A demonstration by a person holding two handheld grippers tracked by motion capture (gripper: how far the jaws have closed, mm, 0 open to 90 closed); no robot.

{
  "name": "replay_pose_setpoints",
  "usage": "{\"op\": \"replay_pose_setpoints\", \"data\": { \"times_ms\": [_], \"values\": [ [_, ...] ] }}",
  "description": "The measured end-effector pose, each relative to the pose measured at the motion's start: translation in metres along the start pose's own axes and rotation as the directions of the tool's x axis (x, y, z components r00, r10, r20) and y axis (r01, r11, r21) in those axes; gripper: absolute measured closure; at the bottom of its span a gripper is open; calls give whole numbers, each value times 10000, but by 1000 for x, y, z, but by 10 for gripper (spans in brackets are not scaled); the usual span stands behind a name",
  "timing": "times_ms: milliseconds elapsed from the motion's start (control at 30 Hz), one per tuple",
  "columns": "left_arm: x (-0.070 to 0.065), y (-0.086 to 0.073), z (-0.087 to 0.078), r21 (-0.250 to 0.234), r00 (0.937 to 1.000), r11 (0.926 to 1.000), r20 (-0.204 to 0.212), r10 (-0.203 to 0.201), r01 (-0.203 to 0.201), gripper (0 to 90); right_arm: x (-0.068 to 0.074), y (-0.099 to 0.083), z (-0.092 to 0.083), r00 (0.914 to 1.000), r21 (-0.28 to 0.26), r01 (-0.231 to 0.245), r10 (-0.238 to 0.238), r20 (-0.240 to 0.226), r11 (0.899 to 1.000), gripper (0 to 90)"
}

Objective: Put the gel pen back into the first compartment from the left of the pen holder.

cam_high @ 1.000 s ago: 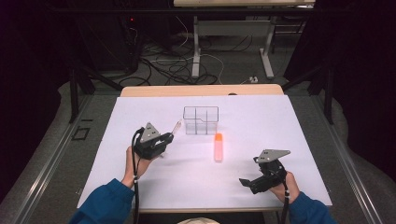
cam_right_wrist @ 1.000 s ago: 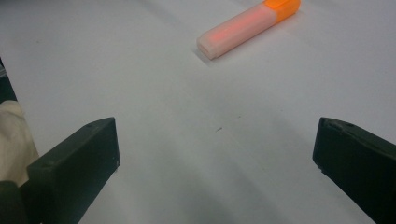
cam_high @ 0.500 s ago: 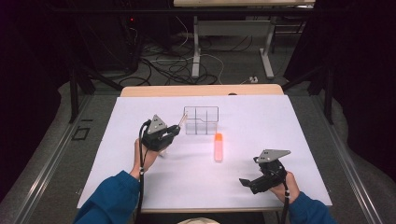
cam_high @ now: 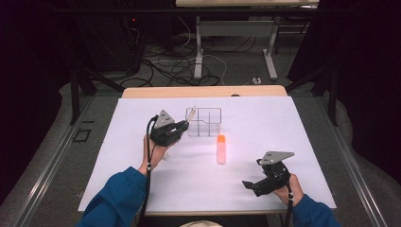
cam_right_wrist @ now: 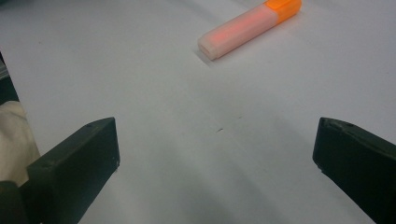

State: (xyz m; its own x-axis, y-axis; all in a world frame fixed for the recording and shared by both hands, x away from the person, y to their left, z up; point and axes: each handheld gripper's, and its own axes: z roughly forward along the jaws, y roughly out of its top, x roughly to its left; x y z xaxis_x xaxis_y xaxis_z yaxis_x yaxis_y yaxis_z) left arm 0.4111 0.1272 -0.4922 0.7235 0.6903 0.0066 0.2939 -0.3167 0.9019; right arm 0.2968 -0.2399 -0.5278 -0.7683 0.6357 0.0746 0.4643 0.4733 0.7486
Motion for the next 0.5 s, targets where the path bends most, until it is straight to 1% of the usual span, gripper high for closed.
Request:
{"op": "replay_pose_setpoints", "data": {
  "times_ms": [67, 133, 167, 200, 267, 333, 400, 500],
  "values": [
    [0, 2, 3, 13, 10000, 10000, 92, 4, -4, 795, 0, 0, 0, 10000, -6, 4, -4, -3, 10000, 0],
    [0, 3, 4, -49, 10000, 10000, 93, -29, 30, 795, 0, 0, 0, 10000, -18, 0, 0, -26, 10000, 0],
    [0, 4, 5, 32, 9999, 10000, 161, -1, 0, 795, 0, 0, 0, 10000, -28, 13, -13, -13, 10000, 0],
    [0, 4, 6, -85, 9999, 9999, 141, -54, 56, 795, 0, 0, 0, 10000, -28, 9, -9, -17, 10000, 0],
    [0, 6, 8, -110, 9998, 9999, 173, -44, 46, 795, 0, 0, 0, 10000, -39, 15, -15, -1, 10000, 0],
    [0, 8, 9, -181, 9997, 9997, 191, -146, 150, 795, 0, 0, 0, 10000, -5, 25, -25, -3, 10000, 0],
    [1, 10, 10, -232, 9998, 9996, 180, -126, 130, 795, 0, 0, 0, 10000, -10, 28, -28, -2, 10000, 0],
    [2, 12, 13, -361, 9996, 9991, 191, -221, 228, 795, -1, 0, 0, 10000, -1, 38, -38, 19, 10000, 0]
  ]
}}
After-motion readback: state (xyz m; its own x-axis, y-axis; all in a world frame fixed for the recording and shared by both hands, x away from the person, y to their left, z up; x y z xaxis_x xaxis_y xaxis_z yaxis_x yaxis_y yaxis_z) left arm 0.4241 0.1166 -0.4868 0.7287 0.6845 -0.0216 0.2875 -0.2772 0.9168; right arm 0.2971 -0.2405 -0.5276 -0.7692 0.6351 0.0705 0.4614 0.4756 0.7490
